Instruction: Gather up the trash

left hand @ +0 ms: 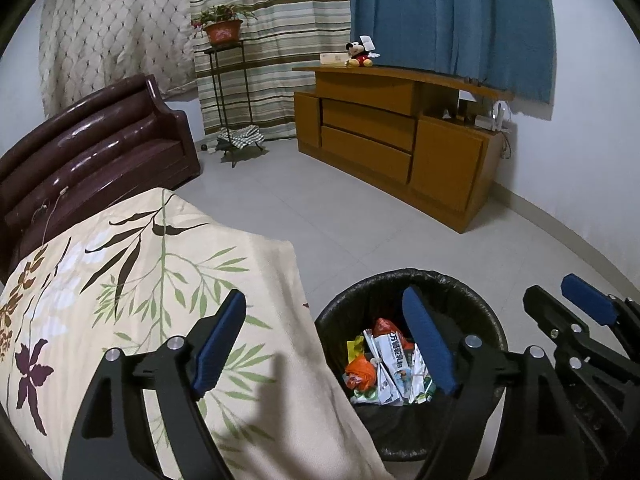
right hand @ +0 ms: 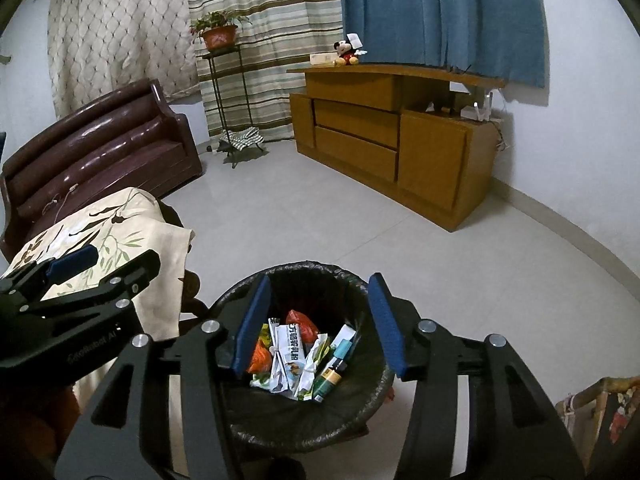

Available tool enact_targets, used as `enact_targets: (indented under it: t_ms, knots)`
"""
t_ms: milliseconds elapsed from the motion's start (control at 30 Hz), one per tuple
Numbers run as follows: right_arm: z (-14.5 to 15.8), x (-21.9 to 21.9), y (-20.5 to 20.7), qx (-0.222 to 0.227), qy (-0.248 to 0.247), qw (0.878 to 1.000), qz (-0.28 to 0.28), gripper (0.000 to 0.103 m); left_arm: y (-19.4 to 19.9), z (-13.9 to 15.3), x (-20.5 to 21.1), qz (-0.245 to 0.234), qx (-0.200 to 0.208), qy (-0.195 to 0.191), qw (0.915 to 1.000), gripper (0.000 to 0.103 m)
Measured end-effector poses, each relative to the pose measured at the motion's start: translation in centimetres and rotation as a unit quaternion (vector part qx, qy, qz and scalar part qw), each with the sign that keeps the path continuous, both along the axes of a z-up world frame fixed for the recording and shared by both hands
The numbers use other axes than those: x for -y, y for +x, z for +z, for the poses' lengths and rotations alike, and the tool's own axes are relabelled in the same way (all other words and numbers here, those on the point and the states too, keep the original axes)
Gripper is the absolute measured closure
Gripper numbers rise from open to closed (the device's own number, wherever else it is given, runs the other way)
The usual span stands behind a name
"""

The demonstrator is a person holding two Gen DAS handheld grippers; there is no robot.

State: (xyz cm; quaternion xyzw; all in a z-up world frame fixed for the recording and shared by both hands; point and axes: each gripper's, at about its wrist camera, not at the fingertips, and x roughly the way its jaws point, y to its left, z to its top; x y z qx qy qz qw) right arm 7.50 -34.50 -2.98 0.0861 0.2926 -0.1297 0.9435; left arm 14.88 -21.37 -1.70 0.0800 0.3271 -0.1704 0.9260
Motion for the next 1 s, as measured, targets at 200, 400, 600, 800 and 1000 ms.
enact_targets:
  t_ms: [200, 400, 600, 800, 1000]
  knots:
    - [1.5, -1.1, -1.4, 0.010, -0.011, 1.000, -0.006, 0.039, -1.6, 0.7, -1.3, 0.008, 0.003, 0.000, 1.0000, 0.021]
    - [3.0, -2.6, -3.3, 0.024, -0.018, 1.000, -0.009, 0.030, -3.6, 1.9, -3.6, 0.021, 0.011, -0.007, 0.9997, 0.019]
    - [4.1, -4.4, -5.0, 0.033, -0.025, 0.999, 0.001, 0.025, -5.2, 3.2, -6.2, 0.042, 0.016, -0.008, 0.9990, 0.018]
    - [5.1, -6.3, -6.6, 0.041, -0.027, 0.999, 0.016, 0.023, -7.2, 4.5, -8.4, 0.056, 0.027, -0.008, 0.9980, 0.018]
    - [6.2, -7.5, -8.3, 0.056, -0.025, 0.998, 0.019, 0.023, -8.9, 5.7, -9.9, 0.060, 0.041, -0.007, 0.9973, 0.018]
